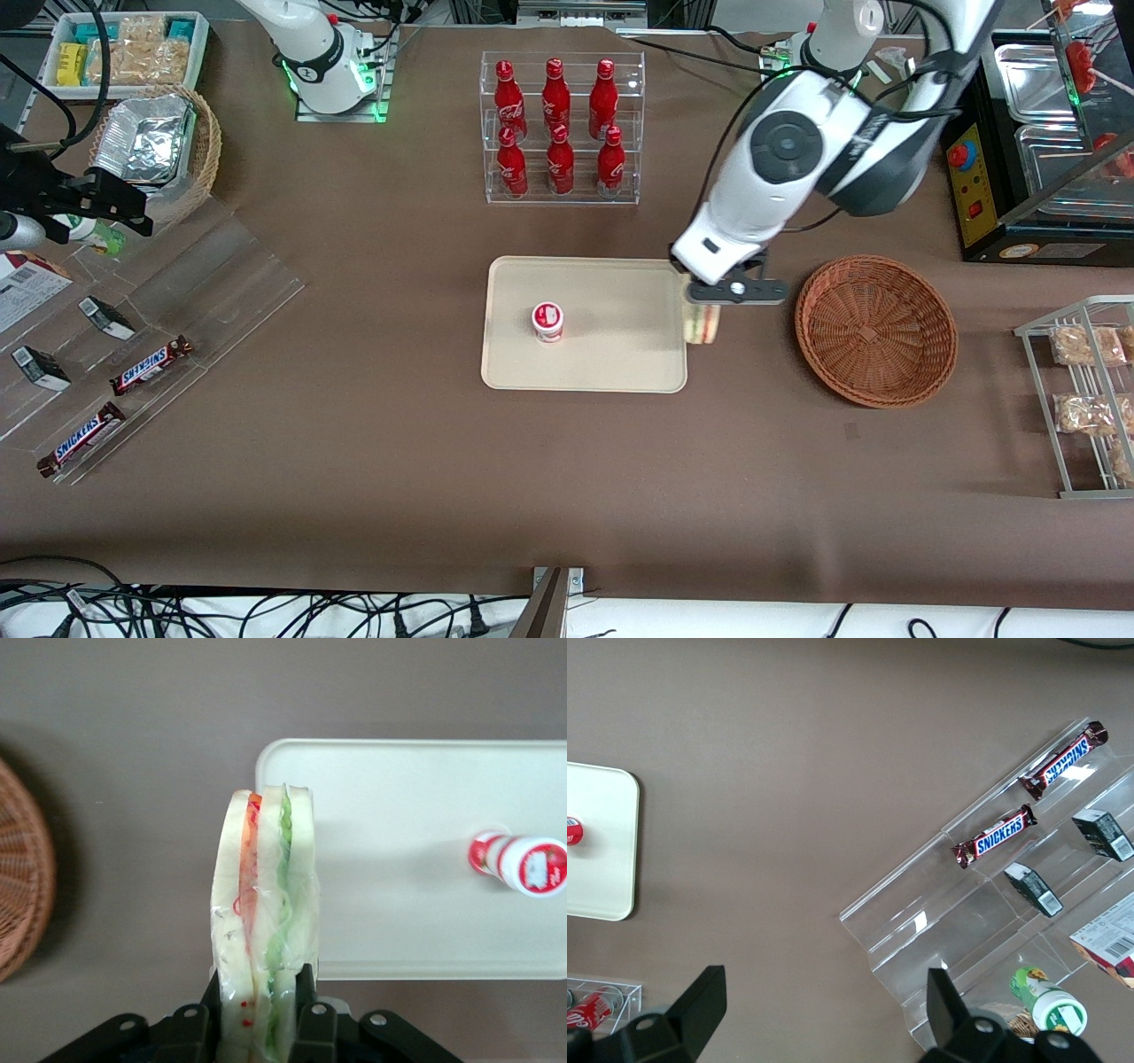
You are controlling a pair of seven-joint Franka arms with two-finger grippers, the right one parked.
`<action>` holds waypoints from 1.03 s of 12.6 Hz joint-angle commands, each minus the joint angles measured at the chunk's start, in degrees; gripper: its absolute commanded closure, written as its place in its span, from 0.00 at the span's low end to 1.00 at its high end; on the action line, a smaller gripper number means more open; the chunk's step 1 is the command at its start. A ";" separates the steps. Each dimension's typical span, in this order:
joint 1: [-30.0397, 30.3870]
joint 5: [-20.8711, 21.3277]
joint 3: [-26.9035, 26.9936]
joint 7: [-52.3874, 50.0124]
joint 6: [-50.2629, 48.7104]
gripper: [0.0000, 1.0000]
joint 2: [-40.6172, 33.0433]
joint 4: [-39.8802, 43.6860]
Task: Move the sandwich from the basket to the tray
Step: 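Carry the sandwich over the cream tray beside the red cup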
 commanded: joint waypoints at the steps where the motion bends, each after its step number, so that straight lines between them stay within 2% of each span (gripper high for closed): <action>1: -4.94 6.20 -0.01 -4.70 2.90 0.67 6.92 2.51; 4: -6.98 15.34 -0.18 -13.68 5.02 0.66 11.76 2.51; 7: -9.70 17.37 0.08 -16.58 7.30 0.66 14.84 3.39; 10: -9.97 22.11 0.00 -20.02 8.45 0.66 17.04 3.92; 13: -10.49 23.09 0.08 -20.72 8.45 0.66 18.45 5.06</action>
